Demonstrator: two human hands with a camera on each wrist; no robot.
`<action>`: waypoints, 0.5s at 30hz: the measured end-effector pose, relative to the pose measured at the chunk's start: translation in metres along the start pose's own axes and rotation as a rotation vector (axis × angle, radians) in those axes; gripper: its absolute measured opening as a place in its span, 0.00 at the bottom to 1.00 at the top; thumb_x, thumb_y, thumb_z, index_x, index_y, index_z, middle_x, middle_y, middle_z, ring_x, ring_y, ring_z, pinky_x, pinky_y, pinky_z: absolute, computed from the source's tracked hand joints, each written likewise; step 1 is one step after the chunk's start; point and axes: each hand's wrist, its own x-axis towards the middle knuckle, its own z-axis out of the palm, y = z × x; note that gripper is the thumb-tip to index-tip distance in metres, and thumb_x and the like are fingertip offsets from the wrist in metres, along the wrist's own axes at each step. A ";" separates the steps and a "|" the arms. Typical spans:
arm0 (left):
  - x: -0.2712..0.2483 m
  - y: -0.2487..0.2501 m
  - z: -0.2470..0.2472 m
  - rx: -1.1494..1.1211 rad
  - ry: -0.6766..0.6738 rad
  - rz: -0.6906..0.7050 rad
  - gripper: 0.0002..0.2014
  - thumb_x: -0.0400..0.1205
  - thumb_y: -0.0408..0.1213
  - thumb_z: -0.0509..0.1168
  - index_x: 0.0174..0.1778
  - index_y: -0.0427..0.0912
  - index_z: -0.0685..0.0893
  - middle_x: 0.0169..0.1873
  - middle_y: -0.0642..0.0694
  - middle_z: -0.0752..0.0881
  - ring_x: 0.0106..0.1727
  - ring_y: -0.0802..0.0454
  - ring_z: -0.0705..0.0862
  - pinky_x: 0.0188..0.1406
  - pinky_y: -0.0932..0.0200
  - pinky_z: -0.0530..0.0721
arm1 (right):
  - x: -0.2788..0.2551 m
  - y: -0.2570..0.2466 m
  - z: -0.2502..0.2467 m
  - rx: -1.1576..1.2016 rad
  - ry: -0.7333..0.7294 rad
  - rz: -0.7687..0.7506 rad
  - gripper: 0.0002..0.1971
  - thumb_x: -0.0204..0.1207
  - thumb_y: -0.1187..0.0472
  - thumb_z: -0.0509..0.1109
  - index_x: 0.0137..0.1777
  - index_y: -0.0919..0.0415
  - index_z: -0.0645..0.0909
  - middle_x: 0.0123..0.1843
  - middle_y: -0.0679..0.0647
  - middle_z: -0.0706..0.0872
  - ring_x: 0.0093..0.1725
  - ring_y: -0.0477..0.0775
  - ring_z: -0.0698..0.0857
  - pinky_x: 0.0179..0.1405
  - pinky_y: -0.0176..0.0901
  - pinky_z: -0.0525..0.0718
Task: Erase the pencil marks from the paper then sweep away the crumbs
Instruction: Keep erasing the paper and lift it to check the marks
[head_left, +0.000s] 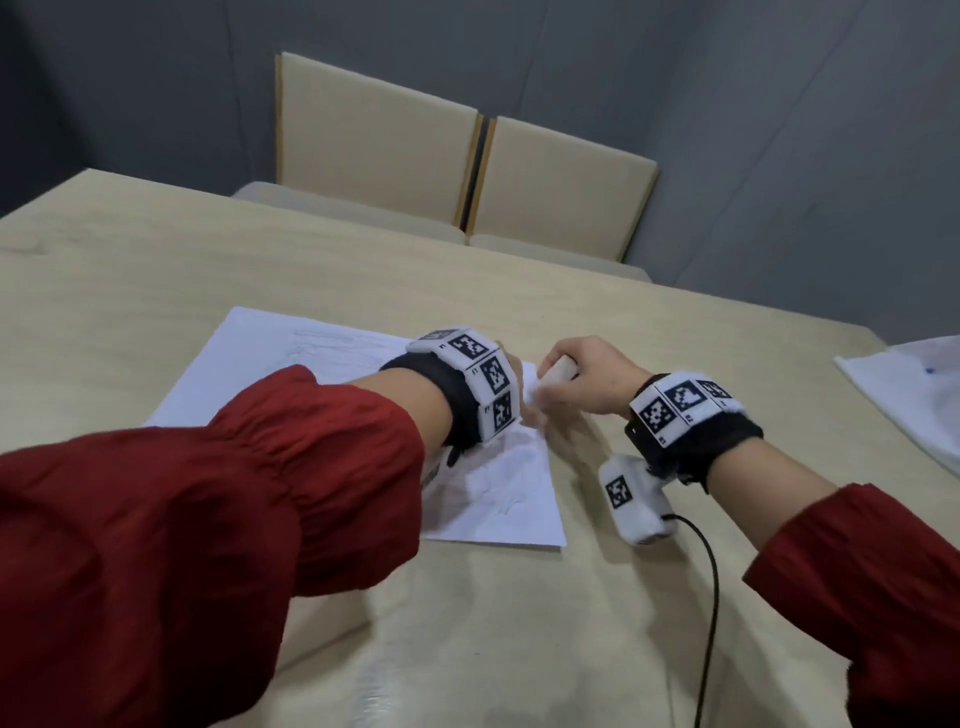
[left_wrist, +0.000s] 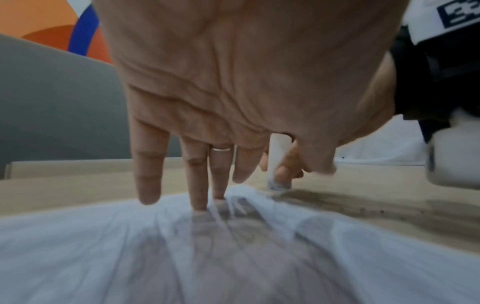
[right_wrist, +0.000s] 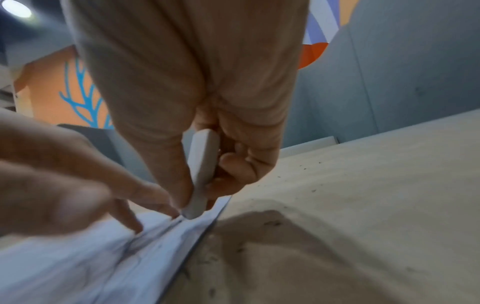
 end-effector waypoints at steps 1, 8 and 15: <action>0.000 -0.005 -0.003 0.059 -0.003 -0.015 0.28 0.75 0.69 0.62 0.40 0.43 0.77 0.32 0.48 0.75 0.44 0.44 0.81 0.45 0.58 0.81 | -0.003 -0.002 0.000 0.100 -0.003 0.022 0.09 0.67 0.64 0.79 0.39 0.54 0.80 0.34 0.52 0.82 0.35 0.52 0.82 0.32 0.41 0.80; -0.009 -0.012 0.023 0.134 -0.190 -0.013 0.56 0.72 0.70 0.67 0.87 0.46 0.45 0.86 0.44 0.44 0.86 0.43 0.47 0.83 0.40 0.54 | -0.020 0.002 -0.005 0.438 -0.041 0.106 0.11 0.74 0.81 0.62 0.46 0.64 0.71 0.34 0.64 0.82 0.30 0.56 0.86 0.31 0.44 0.83; -0.021 -0.016 0.032 0.034 -0.174 0.012 0.55 0.75 0.68 0.65 0.86 0.45 0.41 0.85 0.46 0.38 0.86 0.43 0.40 0.83 0.38 0.50 | -0.023 -0.003 -0.006 0.052 -0.172 -0.005 0.08 0.74 0.71 0.64 0.45 0.57 0.74 0.42 0.54 0.86 0.39 0.50 0.80 0.34 0.36 0.74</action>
